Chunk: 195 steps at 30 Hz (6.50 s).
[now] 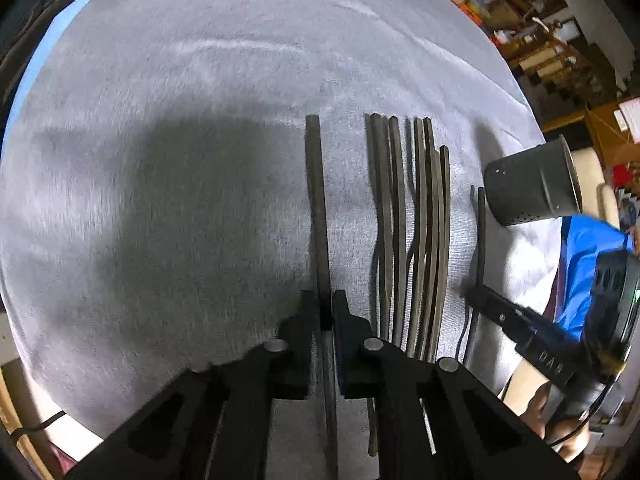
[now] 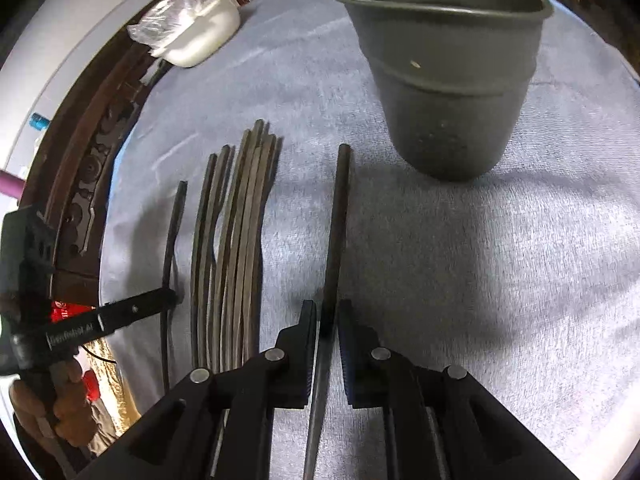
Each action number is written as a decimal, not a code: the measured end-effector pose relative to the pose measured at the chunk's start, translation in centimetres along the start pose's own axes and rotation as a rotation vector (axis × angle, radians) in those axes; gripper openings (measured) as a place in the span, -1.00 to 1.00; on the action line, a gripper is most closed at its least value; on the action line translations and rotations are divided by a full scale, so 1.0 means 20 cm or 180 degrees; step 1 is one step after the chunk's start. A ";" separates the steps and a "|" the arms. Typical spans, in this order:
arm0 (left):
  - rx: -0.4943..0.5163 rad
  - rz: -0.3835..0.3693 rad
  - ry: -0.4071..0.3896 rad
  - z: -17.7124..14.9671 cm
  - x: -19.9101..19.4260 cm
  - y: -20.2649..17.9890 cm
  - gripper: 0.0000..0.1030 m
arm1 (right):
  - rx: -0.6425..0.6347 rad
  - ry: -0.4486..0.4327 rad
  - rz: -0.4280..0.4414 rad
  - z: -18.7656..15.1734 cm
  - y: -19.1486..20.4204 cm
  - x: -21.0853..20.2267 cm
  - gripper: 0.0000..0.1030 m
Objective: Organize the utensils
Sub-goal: 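Lift the left tool's chopstick into the grey cup and open while the right tool does likewise, then move both open tools back down over the remaining chopsticks, then close the left tool on a single chopstick while the right tool grasps another chopstick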
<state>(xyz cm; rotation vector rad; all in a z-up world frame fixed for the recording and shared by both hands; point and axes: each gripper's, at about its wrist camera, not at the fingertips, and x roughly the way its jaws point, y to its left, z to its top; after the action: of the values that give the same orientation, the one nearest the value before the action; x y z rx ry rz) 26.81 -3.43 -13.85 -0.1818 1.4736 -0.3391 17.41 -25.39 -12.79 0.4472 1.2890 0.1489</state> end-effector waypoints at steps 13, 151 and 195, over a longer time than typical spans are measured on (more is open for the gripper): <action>-0.0249 0.0003 -0.0082 0.13 0.01 0.02 -0.72 | 0.0066 -0.0129 -0.0385 0.15 0.06 0.05 -0.73; 0.0431 0.0069 -0.0515 -0.32 -0.07 -0.16 -0.49 | 0.0419 -0.0574 0.0195 -0.09 -0.03 0.00 -0.79; 0.0520 -0.0127 -0.0315 -0.15 -0.10 -0.05 -0.40 | 0.0356 -0.0302 -0.0131 0.08 0.04 -0.02 -0.72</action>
<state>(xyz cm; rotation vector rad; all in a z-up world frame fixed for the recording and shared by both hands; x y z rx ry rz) 23.69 -3.38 -11.85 -0.0954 1.3394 -0.4744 18.93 -25.24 -11.91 0.5170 1.2163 0.0208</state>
